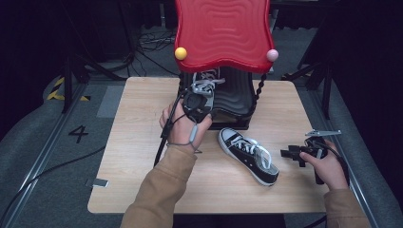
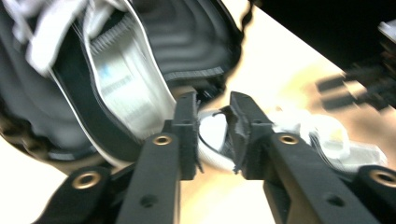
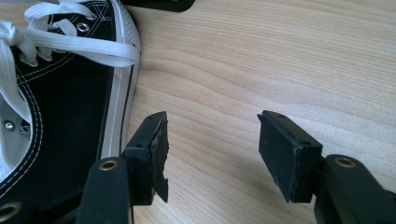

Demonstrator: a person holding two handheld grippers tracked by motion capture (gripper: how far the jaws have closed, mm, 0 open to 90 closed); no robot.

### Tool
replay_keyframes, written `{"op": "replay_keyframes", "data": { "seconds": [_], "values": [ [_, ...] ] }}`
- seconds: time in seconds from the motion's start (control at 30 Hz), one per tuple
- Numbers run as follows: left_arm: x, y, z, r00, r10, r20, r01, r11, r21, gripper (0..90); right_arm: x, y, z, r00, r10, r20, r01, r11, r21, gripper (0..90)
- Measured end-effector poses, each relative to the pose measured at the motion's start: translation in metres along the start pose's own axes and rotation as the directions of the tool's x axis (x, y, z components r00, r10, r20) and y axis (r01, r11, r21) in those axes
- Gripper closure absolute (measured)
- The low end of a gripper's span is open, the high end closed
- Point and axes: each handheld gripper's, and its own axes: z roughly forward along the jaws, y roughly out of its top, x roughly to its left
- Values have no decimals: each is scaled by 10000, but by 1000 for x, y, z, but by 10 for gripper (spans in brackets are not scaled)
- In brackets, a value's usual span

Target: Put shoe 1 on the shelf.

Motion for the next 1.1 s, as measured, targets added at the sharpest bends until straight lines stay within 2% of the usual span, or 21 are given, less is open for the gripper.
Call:
{"op": "replay_keyframes", "data": {
  "seconds": [0.1, 0.23, 0.3, 0.33, 0.37, 0.4, 0.47, 0.5, 0.53, 0.6, 0.67, 0.73, 0.8, 0.93, 0.97, 1.03, 1.1],
  "values": [
    [4, -13, 0, 9995, 139, 267, -154, 9982, 583, 812, 1, 0, 0, 10000, -3, 1, 3, 10000, 27, 436],
    [18, -28, 11, 9946, 689, 774, -756, 9933, 869, 889, 2, -1, 2, 10000, -50, -13, 50, 9999, 90, 435],
    [25, -34, 21, 9910, 805, 1068, -908, 9913, 955, 898, 2, -1, 3, 10000, -42, -24, 42, 9999, 148, 434],
    [25, -34, 21, 9910, 805, 1068, -908, 9913, 955, 899, 2, -1, 3, 10000, -42, -24, 42, 9999, 148, 434],
    [31, -38, 27, 9866, 992, 1294, -1125, 9886, 997, 899, 2, -1, 3, 10000, -38, -21, 39, 9999, 153, 433],
    [34, -40, 30, 9854, 1119, 1285, -1251, 9871, 997, 899, 2, -1, 3, 10000, -39, -22, 39, 9999, 155, 433],
    [37, -42, 32, 9867, 1114, 1187, -1232, 9876, 969, 900, 2, -1, 3, 10000, -22, -23, 23, 9999, 150, 434],
    [40, -45, 34, 9898, 1066, 946, -1161, 9881, 1008, 900, 1, -1, 3, 10000, -34, -4, 34, 9999, 146, 434],
    [42, -46, 36, 9905, 1048, 887, -1134, 9887, 984, 900, 1, -1, 4, 10000, -29, 2, 29, 9999, 151, 433],
    [45, -49, 38, 9912, 935, 937, -996, 9931, 626, 900, 1, -1, 4, 10000, -17, 2, 17, 9999, 167, 433],
    [48, -51, 41, 9936, 908, 669, -933, 9950, 350, 900, 1, -2, 5, 10000, -7, 6, 7, 9997, 246, 432],
    [50, -51, 43, 9946, 762, 709, -776, 9968, 185, 900, 2, -2, 6, 10000, 0, 11, 0, 9996, 295, 432],
    [48, -51, 44, 9947, 846, 589, -855, 9963, 128, 900, 2, -2, 7, 10000, -44, 13, 43, 9996, 283, 431],
    [45, -51, 46, 9967, 727, 370, -722, 9973, -138, 900, 3, -3, 10, 10000, -76, 1, 76, 9992, 382, 430],
    [38, -51, 52, 9965, 787, 284, -778, 9965, -311, 900, 3, -3, 10, 10000, -97, -5, 97, 9991, 410, 430],
    [35, -49, 55, 9962, 840, 243, -832, 9960, -318, 900, 3, -2, 10, 10000, -89, -12, 89, 9992, 400, 429],
    [28, -46, 63, 9971, 702, 278, -679, 9948, -757, 900, 4, -2, 10, 9999, -120, -33, 121, 9992, 368, 428]
  ]
}}
